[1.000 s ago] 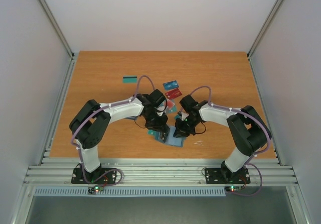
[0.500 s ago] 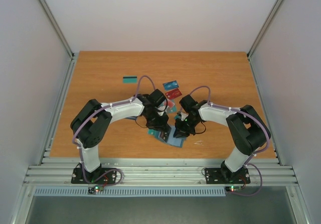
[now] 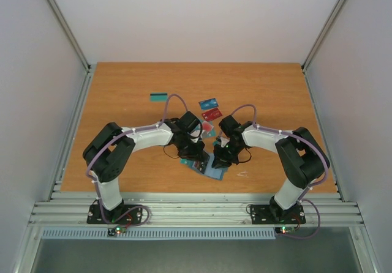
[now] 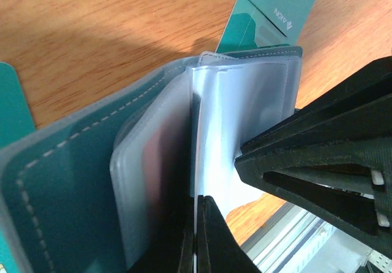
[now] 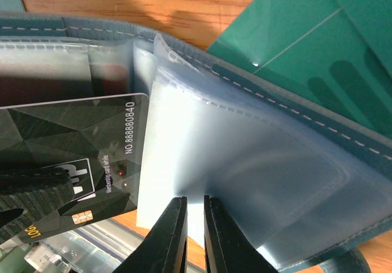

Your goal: Put the credit cards into the card holder

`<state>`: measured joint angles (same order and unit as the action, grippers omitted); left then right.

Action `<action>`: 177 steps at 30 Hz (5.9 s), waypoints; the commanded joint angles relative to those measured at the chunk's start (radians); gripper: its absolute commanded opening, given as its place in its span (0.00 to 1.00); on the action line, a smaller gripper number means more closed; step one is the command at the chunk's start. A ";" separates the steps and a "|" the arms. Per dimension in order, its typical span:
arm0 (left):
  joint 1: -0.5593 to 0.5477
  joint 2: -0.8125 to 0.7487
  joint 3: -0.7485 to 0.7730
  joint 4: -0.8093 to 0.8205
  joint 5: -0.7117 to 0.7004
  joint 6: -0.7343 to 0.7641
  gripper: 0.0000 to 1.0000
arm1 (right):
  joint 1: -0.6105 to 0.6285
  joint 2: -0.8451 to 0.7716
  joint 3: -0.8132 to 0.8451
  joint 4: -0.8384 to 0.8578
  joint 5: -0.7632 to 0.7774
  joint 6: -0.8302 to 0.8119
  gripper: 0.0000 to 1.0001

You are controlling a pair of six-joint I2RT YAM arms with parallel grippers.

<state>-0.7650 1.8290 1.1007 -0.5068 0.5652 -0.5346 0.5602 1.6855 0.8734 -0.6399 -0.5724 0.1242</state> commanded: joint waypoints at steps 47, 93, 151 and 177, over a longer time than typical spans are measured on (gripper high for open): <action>-0.005 0.024 0.011 0.127 0.036 0.013 0.00 | -0.140 -0.198 -0.125 -0.108 0.113 -0.093 0.35; -0.005 0.020 -0.050 0.122 0.046 -0.068 0.00 | -0.143 -0.067 -0.126 -0.019 0.081 -0.108 0.19; -0.035 0.137 0.178 -0.193 -0.008 0.038 0.38 | -0.143 -0.043 -0.096 0.005 0.059 -0.090 0.18; -0.124 0.332 0.515 -0.564 -0.257 -0.037 0.50 | -0.143 -0.026 -0.062 0.038 0.029 -0.051 0.18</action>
<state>-0.8776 2.1067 1.5486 -0.9848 0.3622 -0.5495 0.4152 1.6413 0.8005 -0.6365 -0.5762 0.0544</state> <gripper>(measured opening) 0.494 0.176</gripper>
